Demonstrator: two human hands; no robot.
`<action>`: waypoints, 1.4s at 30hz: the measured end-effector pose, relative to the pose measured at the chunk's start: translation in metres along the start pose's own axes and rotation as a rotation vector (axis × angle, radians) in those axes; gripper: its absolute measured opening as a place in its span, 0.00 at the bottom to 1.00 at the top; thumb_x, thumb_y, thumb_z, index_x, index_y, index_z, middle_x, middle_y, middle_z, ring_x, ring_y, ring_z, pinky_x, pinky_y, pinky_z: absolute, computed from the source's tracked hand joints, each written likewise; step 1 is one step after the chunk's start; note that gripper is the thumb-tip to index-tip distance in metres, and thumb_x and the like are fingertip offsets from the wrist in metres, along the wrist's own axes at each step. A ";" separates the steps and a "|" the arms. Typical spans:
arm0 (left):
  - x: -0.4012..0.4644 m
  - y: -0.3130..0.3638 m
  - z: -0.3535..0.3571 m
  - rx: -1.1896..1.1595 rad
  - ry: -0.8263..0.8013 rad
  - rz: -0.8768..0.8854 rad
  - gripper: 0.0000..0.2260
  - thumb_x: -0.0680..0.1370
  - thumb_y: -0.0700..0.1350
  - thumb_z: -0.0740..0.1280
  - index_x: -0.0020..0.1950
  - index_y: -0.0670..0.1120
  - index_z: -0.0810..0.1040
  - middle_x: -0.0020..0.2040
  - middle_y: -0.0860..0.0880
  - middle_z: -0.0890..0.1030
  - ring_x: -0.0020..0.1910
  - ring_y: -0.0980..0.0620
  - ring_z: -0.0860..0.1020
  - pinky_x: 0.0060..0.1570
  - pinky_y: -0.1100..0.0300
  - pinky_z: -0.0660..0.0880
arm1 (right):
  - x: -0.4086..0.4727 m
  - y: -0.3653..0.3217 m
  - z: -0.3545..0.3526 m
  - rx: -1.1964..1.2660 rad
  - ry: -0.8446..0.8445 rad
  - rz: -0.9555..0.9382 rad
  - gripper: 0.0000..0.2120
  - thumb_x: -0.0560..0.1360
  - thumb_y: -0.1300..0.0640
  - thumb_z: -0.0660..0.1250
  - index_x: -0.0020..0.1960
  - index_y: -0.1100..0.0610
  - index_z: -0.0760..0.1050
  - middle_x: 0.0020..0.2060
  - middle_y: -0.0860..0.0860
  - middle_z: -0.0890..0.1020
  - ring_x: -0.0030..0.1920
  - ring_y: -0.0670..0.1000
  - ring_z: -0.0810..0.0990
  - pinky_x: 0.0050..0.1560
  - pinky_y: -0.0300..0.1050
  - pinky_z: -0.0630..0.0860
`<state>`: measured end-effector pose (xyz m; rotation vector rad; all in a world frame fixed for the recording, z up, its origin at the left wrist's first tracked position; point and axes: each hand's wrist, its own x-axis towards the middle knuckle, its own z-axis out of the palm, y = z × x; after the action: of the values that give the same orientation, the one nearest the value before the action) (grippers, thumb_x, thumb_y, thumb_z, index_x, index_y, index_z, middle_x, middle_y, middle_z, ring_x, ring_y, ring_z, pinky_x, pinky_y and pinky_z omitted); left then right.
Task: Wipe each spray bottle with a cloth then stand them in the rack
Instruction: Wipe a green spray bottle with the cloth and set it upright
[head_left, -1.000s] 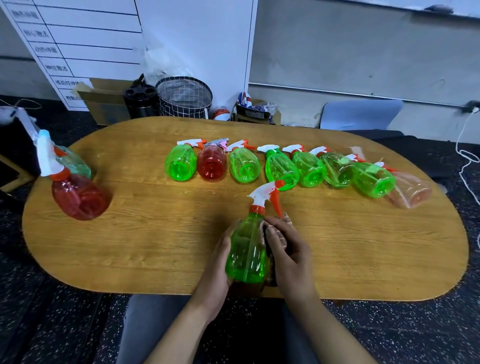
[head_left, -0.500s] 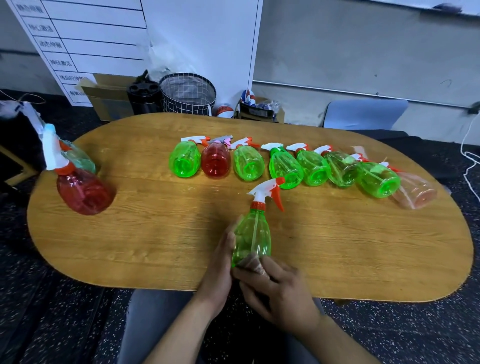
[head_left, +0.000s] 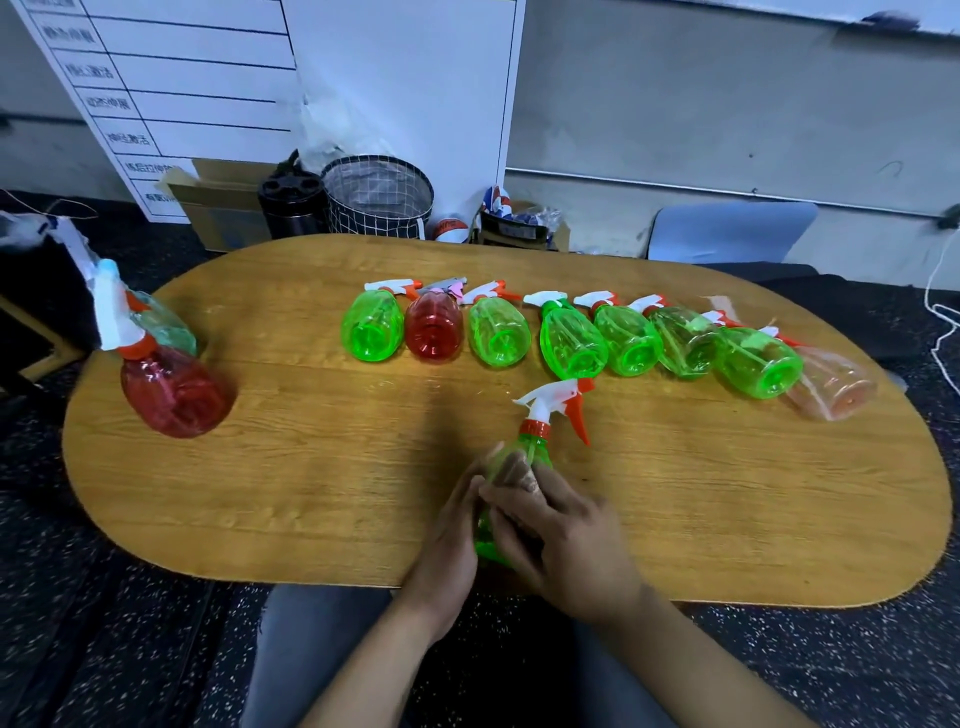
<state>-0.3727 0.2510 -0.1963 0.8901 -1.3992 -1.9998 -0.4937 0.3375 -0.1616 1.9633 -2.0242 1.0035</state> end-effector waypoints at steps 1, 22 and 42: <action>-0.001 0.001 0.000 -0.008 -0.009 -0.006 0.20 0.87 0.56 0.57 0.77 0.56 0.76 0.75 0.51 0.79 0.77 0.49 0.74 0.79 0.46 0.67 | -0.007 0.001 -0.001 -0.014 -0.020 -0.068 0.11 0.80 0.50 0.71 0.61 0.48 0.85 0.51 0.50 0.82 0.42 0.51 0.82 0.35 0.46 0.80; -0.005 0.011 -0.001 -0.208 -0.032 -0.072 0.20 0.87 0.56 0.58 0.78 0.54 0.73 0.71 0.50 0.82 0.70 0.50 0.80 0.64 0.58 0.79 | -0.025 -0.012 0.007 -0.009 -0.016 -0.176 0.12 0.78 0.52 0.72 0.61 0.49 0.85 0.52 0.51 0.83 0.43 0.49 0.81 0.36 0.43 0.80; -0.010 0.017 -0.001 -0.208 -0.111 -0.048 0.23 0.85 0.51 0.61 0.80 0.61 0.68 0.73 0.57 0.80 0.69 0.53 0.81 0.57 0.51 0.83 | 0.033 0.011 0.000 0.499 0.158 0.620 0.10 0.83 0.48 0.69 0.61 0.45 0.85 0.52 0.43 0.85 0.54 0.45 0.84 0.53 0.53 0.83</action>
<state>-0.3643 0.2523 -0.1782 0.7371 -1.2085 -2.2131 -0.5080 0.3089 -0.1478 1.3473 -2.5228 1.8787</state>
